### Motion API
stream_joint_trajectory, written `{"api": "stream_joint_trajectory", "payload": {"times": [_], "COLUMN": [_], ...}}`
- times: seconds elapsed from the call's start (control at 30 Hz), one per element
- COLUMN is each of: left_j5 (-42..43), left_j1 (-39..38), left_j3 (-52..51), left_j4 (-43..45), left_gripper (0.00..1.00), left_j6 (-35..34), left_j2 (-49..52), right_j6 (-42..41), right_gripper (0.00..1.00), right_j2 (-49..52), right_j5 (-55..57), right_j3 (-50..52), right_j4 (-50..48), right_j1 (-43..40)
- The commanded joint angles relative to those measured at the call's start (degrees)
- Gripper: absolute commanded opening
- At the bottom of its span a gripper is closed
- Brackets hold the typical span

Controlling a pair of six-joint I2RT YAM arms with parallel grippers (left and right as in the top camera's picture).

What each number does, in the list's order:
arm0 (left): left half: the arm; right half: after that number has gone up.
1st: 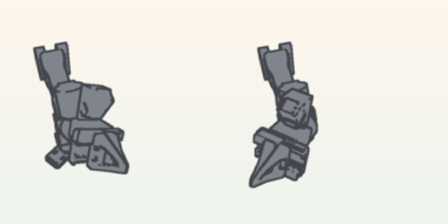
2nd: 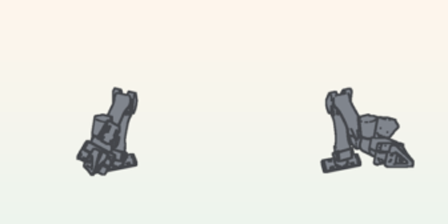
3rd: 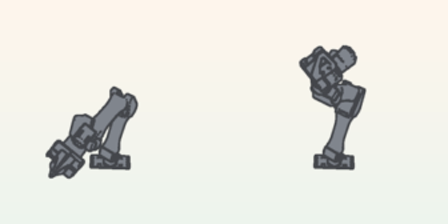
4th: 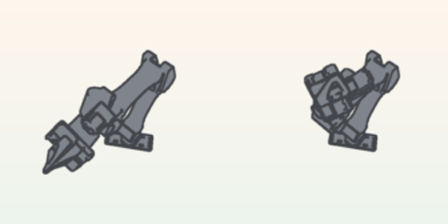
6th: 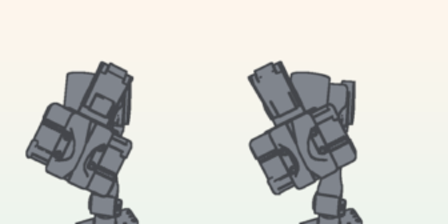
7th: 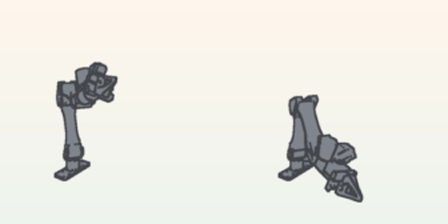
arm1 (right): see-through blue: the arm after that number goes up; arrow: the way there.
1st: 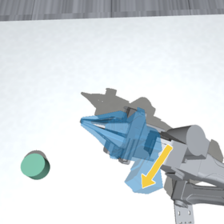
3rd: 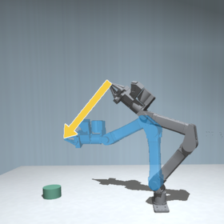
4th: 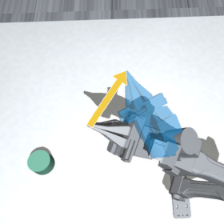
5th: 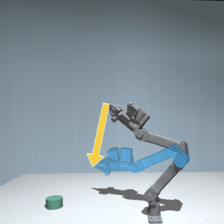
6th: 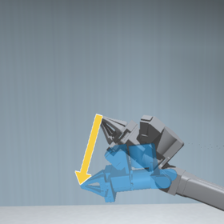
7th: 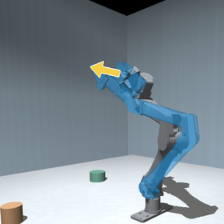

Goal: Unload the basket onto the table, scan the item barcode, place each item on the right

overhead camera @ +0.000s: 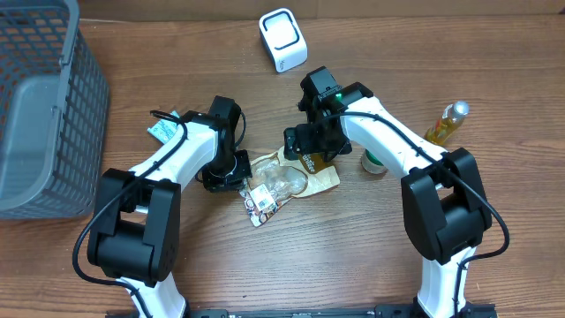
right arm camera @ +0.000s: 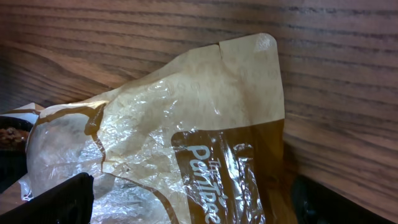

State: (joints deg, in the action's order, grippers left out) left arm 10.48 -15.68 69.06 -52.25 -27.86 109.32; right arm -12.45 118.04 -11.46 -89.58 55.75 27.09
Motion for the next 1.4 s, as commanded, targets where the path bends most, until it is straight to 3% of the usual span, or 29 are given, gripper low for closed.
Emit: {"api": "stream_joint_trajectory", "payload": {"times": [0.0,0.17,0.33,0.6,0.83,1.1,1.27,1.37], "left_j5": [-0.6,-0.6,-0.6,-0.6,-0.6,-0.6,-0.6,-0.6], "left_j1": [-0.4,-0.4,-0.4,-0.4,-0.4,-0.4,-0.4,-0.4], "left_j3": [0.3,0.3,0.3,0.3,0.3,0.3,0.3,0.3], "left_j4": [0.2,0.2,0.2,0.2,0.3,0.9,0.9,0.9], "left_gripper": [0.05,0.05,0.05,0.05,0.05,0.06,0.05,0.05], "left_j6": [1.3,1.3,1.3,1.3,1.3,1.3,1.3,1.3], "left_j2": [0.9,0.9,0.9,0.9,0.9,0.9,0.9,0.9], "right_j6": [-1.3,-1.2,-0.7,0.3,0.3,0.2,-2.5,-2.6], "right_gripper": [0.98,0.98,0.88,0.88,0.88,0.88,0.88,0.84], "right_j2": [-1.0,-0.9,-0.9,-0.9,-0.9,-0.2,0.2,0.6], "right_j5": [0.1,-6.8,-17.6,-29.8,-28.0,-16.9,-18.5,-26.3], "right_j3": [1.0,4.0,6.0,7.0,8.3,12.4,15.3,17.6], "right_j4": [0.0,-1.6,-4.0,-9.0,-10.6,-11.6,-14.6,-19.3], "right_j1": [-0.2,-0.2,-0.2,-0.2,-0.2,-0.2,-0.2,-0.1]}}
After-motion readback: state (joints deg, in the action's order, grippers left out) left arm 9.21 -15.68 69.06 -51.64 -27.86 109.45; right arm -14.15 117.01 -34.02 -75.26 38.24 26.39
